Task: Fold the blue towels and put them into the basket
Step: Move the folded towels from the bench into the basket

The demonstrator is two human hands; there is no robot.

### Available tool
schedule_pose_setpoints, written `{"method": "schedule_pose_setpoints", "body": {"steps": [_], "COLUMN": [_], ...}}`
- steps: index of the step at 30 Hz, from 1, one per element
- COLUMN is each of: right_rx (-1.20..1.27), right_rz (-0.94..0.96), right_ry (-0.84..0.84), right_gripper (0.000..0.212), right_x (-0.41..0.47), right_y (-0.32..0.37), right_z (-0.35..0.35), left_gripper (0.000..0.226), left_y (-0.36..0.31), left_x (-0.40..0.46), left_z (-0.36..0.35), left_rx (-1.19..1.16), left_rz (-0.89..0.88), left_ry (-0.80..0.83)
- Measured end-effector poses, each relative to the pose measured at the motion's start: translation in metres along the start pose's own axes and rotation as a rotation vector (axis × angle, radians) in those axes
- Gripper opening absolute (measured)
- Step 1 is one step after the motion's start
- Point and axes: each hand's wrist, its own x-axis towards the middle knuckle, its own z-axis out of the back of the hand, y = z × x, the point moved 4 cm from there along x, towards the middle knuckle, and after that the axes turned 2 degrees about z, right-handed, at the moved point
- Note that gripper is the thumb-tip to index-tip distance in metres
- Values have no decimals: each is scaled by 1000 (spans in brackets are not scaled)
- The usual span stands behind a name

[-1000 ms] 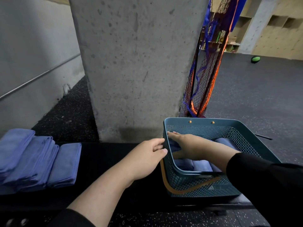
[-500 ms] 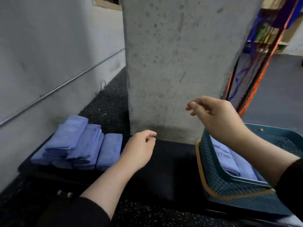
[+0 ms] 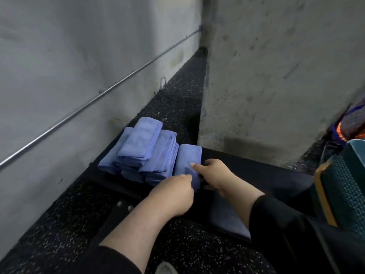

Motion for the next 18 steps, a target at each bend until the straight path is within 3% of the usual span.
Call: {"method": "schedule_pose_setpoints", "body": {"steps": [5, 10, 12, 14, 18], "right_rx": [80, 323, 342, 245, -295], "right_rz": [-89, -82, 43, 215, 691], "right_ry": [-23, -41, -109, -189, -376], "right_gripper": [46, 25, 18, 20, 35], "right_x": [18, 5, -9, -27, -67], "right_y": [4, 4, 11, 21, 42], "right_z": [-26, -21, -5, 19, 69], "left_gripper": [30, 29, 27, 33, 59], "left_y": [6, 10, 10, 5, -14], "left_x": [3, -2, -4, -8, -13], "left_z": [5, 33, 44, 51, 45], "left_rx": [-35, -265, -441, -758, -1416], "left_rz": [-16, 58, 69, 89, 209], "left_ry": [20, -283, -382, -375, -2]}}
